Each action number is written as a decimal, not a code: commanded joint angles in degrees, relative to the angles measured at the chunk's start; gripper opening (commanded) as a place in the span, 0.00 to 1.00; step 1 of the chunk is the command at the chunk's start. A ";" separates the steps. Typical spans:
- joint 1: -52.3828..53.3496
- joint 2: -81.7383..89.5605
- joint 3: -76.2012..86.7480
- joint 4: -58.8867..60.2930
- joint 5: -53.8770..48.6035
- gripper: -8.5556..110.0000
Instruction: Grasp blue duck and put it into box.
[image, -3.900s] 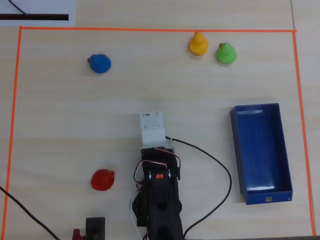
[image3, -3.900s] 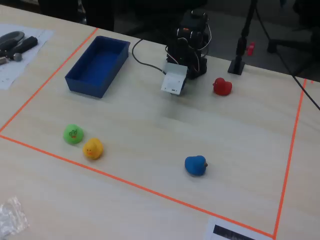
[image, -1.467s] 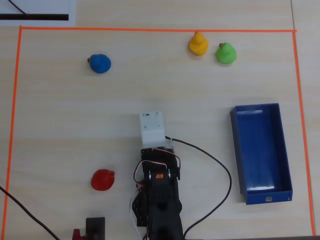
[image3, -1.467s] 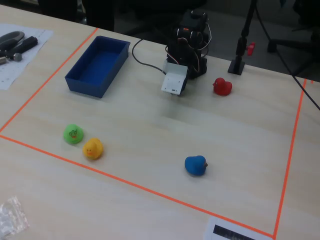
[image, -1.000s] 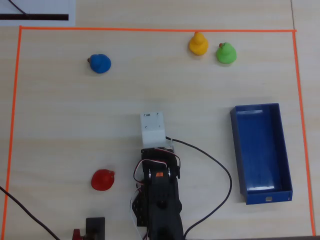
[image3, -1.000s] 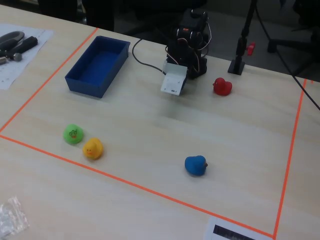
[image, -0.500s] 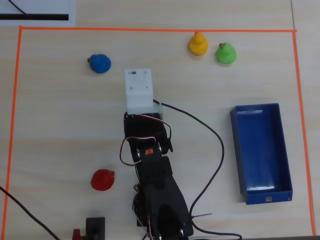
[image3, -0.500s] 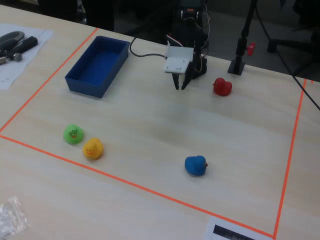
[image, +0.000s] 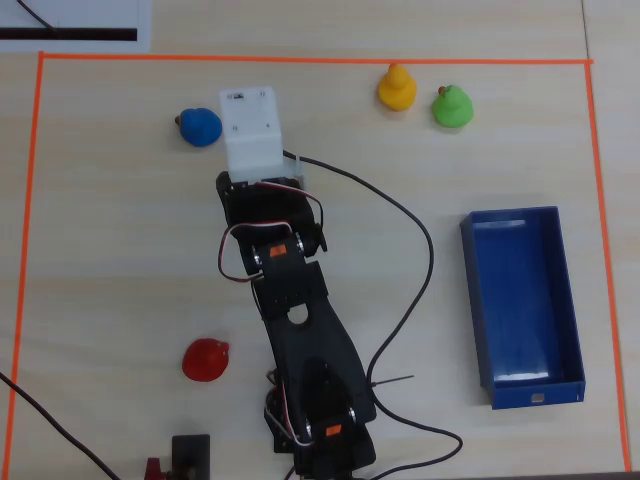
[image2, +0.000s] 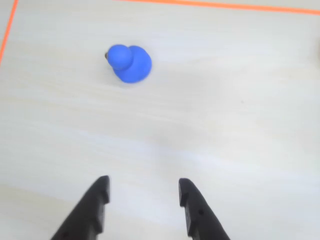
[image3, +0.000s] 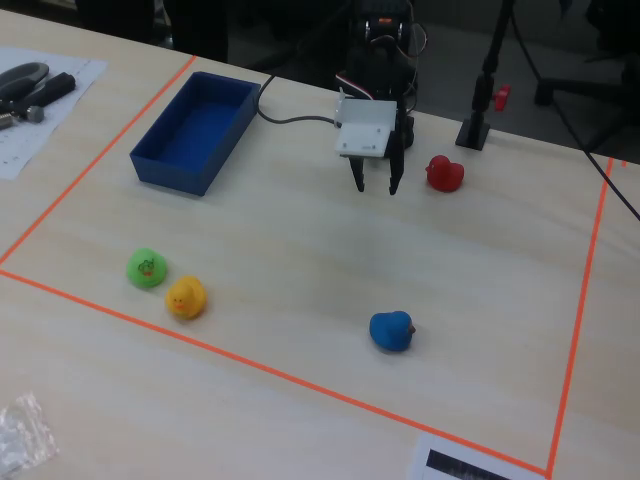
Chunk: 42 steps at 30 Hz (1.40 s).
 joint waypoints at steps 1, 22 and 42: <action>-1.93 -7.12 -7.73 -1.85 -0.79 0.26; -2.55 -42.71 -21.53 -29.18 -3.16 0.38; -0.70 -57.66 -29.97 -33.05 -2.11 0.38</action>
